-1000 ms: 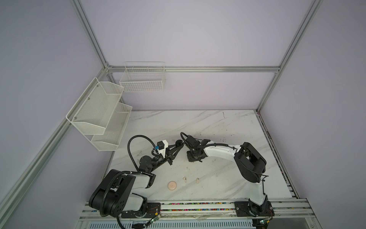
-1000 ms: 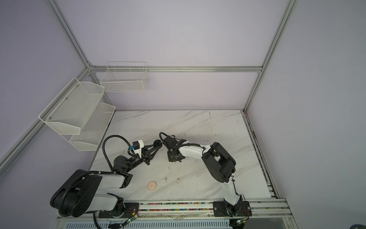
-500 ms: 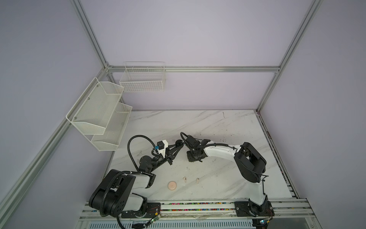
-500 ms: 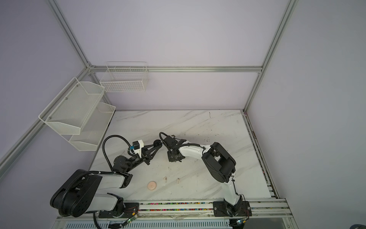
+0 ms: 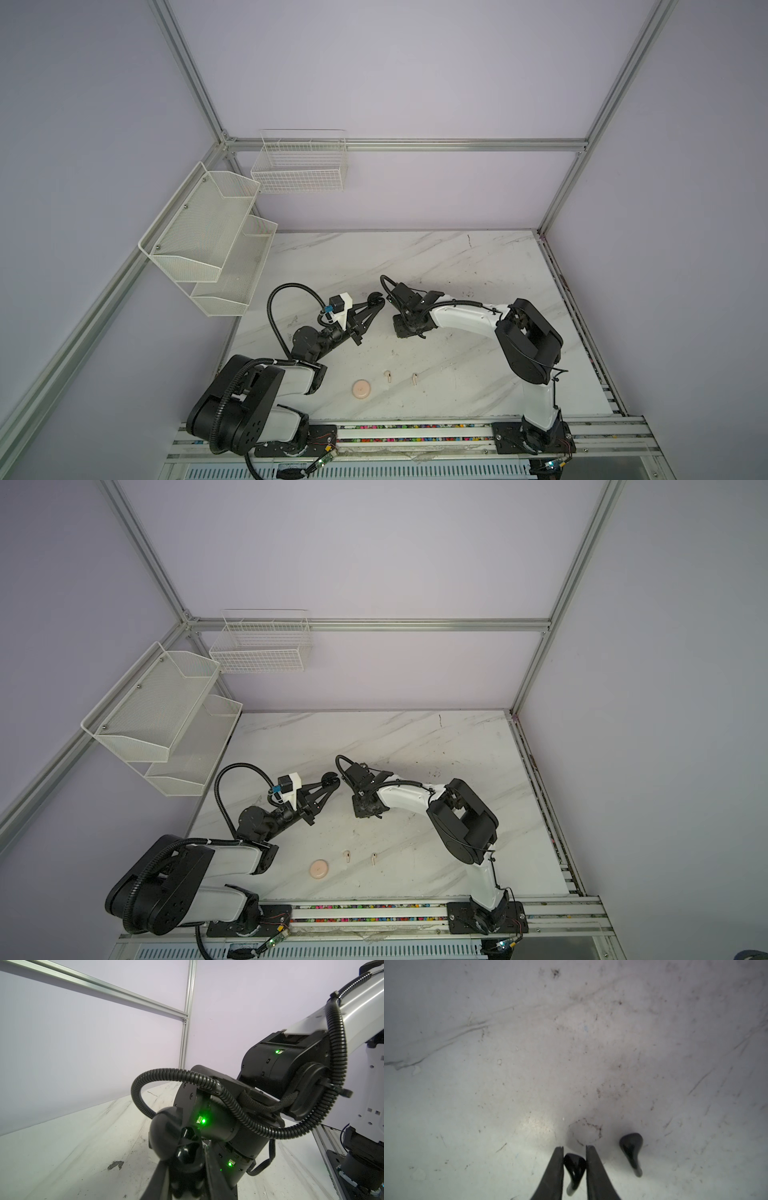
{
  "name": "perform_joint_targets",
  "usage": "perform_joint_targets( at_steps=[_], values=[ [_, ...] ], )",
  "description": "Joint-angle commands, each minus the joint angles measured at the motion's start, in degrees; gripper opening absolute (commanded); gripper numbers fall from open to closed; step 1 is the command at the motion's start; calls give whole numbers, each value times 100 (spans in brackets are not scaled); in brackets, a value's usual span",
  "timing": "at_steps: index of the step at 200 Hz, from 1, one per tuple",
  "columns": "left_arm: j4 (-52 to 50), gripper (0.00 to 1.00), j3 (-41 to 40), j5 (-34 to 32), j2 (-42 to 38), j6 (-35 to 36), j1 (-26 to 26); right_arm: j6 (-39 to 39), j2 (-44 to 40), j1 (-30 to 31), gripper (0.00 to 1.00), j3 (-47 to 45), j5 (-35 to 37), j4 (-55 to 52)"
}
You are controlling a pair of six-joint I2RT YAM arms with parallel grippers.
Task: Insert wireless bluetooth earbuds into charging case
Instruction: Pick up the wireless bluetooth earbud from the center of the table.
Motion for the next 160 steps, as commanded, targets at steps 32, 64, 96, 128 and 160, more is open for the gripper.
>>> perform_joint_targets(
  at_steps=[32, 64, 96, 128, 160],
  values=[
    [397, 0, -4, -53, 32, -40, -14, -30, -476, -92, 21, -189, 270, -58],
    [401, 0, 65, -68, 95, -46, -11, -87, -738, -231, 20, -160, 390, -84],
    [396, 0, 213, -105, 91, -114, -6, -177, -1151, -419, 20, 56, 558, -190],
    [401, 0, 424, -65, 142, -217, -6, -392, -1469, -504, 20, 580, 718, -388],
    [399, 0, 662, -34, 420, -320, -6, -713, -1584, -503, 20, 1165, 812, -597]
  ],
)
